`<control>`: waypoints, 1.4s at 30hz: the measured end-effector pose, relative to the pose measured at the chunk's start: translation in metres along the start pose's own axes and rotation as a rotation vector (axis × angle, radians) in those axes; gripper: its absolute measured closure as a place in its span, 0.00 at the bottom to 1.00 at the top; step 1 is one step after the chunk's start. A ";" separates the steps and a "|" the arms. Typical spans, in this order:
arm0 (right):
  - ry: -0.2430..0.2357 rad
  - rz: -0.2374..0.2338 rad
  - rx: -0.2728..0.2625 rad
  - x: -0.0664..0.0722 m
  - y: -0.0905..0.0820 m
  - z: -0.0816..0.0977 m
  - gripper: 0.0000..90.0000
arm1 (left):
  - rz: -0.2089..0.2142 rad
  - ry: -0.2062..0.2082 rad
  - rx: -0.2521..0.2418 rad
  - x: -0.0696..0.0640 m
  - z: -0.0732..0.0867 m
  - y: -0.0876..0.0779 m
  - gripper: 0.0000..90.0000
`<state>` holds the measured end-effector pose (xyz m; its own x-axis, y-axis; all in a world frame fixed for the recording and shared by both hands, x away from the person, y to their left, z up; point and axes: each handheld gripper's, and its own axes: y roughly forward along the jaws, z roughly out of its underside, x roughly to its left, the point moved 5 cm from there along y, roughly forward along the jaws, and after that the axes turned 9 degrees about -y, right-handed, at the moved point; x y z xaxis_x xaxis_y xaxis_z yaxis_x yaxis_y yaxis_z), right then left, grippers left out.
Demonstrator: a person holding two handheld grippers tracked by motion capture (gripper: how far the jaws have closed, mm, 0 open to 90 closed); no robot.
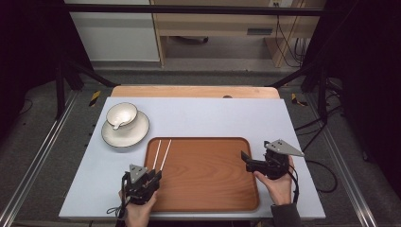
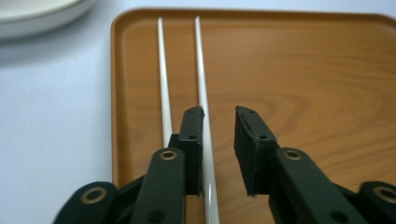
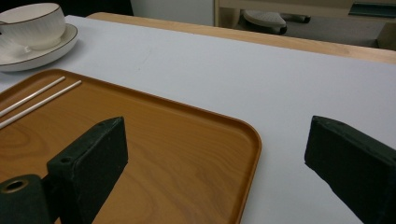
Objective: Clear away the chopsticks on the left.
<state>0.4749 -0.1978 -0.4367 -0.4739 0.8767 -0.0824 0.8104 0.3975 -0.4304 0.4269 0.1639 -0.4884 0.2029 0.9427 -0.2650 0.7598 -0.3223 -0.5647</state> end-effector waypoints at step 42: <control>0.031 0.035 0.041 -0.016 0.000 0.012 0.06 | 0.108 0.180 -0.052 0.109 -0.047 -0.026 0.28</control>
